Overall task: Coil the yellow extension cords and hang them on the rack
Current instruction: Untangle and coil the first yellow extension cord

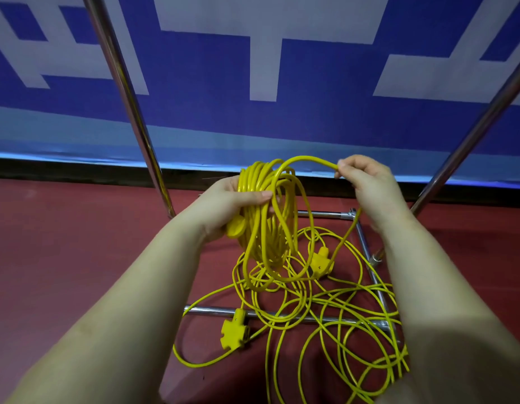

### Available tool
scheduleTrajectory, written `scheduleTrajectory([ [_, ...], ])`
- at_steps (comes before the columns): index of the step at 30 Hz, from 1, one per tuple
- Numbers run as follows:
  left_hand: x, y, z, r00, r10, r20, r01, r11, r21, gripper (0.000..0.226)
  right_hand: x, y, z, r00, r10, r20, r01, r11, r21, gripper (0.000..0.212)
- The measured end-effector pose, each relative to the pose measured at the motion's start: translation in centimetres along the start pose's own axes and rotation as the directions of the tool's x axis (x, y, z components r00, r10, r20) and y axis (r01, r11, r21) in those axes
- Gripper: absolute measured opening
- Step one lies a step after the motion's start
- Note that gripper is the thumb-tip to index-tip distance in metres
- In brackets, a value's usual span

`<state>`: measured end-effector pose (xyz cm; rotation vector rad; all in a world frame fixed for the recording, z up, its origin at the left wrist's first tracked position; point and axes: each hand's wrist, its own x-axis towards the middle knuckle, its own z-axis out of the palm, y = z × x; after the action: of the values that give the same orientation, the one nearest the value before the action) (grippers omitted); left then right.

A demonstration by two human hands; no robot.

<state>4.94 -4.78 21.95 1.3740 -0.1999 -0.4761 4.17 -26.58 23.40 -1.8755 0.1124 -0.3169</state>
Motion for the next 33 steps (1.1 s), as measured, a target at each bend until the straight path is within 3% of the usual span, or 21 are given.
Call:
scheduleTrajectory([
  [5, 0.3, 0.0, 0.3, 1.000, -0.022, 0.003, 0.022, 0.988, -0.150, 0.013, 0.1, -0.3, -0.2, 1.000, 0.024, 0.006, -0.024, 0.995, 0.100, 0.028],
  [10, 0.7, -0.8, 0.7, 0.999, -0.038, -0.028, 0.038, 0.999, -0.023, 0.005, -0.9, -0.6, 0.9, 0.974, -0.049, 0.219, 0.086, 0.983, -0.161, 0.031],
  [15, 0.9, -1.2, 1.0, 0.995, -0.048, -0.093, 0.056, 0.995, 0.078, 0.041, -1.6, -1.2, 2.2, 0.944, -0.115, 0.309, 0.247, 0.868, -0.430, 0.022],
  [18, 0.9, -0.9, 1.2, 0.995, -0.029, -0.093, 0.036, 0.997, 0.071, 0.026, -2.0, -1.7, 2.5, 0.939, -0.131, 0.318, 0.282, 0.823, -0.493, 0.014],
  [25, 0.7, -0.5, 1.3, 0.999, -0.009, -0.030, 0.014, 0.988, 0.152, 0.041, -1.5, -1.2, 2.3, 0.953, -0.181, 0.244, 0.270, 0.873, -0.407, 0.021],
  [30, 0.6, -0.4, 1.5, 1.000, 0.015, -0.015, -0.014, 0.997, 0.076, 0.013, -1.3, -1.3, 1.9, 0.944, -0.176, 0.281, 0.256, 0.924, -0.284, 0.014],
  [33, 0.3, 0.0, 1.5, 1.000, 0.002, 0.028, -0.002, 1.000, 0.014, 0.017, -1.2, -1.5, 1.8, 0.926, -0.185, 0.328, 0.273, 0.930, -0.246, 0.010],
])
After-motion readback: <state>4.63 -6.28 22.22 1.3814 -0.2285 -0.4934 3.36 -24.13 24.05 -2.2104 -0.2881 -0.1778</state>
